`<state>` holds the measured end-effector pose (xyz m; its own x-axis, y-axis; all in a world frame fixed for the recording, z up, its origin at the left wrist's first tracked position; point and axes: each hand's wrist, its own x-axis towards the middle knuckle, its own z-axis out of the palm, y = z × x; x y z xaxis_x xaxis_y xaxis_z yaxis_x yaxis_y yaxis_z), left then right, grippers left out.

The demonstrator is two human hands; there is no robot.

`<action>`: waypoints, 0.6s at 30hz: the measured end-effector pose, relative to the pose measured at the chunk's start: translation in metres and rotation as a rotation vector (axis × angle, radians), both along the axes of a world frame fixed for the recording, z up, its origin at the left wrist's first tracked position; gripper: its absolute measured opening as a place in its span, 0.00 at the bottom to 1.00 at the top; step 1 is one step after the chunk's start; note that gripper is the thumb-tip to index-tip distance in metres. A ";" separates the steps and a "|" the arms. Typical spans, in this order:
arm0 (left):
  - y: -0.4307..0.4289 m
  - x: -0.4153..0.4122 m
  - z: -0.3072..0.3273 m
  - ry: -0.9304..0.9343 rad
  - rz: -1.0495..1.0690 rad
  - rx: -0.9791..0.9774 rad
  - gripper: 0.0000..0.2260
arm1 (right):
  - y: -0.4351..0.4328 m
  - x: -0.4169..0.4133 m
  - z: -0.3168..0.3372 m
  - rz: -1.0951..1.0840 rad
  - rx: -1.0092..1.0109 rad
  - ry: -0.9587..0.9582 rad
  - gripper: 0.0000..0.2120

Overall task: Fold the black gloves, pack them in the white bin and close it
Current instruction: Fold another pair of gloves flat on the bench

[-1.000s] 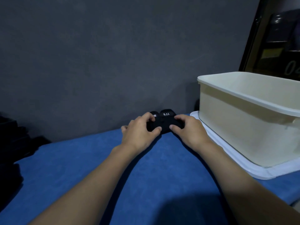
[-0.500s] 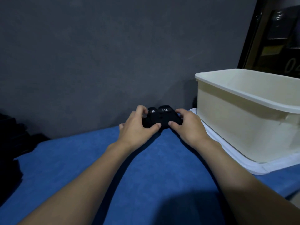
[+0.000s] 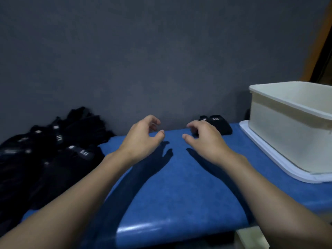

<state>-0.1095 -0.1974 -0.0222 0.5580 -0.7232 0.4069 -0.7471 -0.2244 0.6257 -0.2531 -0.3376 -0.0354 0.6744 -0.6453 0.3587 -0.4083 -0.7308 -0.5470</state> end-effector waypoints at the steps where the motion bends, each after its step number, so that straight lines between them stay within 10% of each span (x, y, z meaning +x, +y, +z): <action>1: 0.017 0.002 0.004 -0.022 0.013 -0.003 0.07 | 0.012 0.008 0.002 0.034 0.003 -0.005 0.17; 18: 0.188 0.059 0.006 -0.259 0.414 0.005 0.08 | 0.172 0.117 -0.015 0.417 0.252 -0.001 0.18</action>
<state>-0.0505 -0.0095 -0.0167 0.6802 -0.4639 0.5676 -0.7252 -0.5383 0.4292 -0.1360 -0.1659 -0.0501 0.8937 -0.3870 0.2270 -0.1083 -0.6771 -0.7279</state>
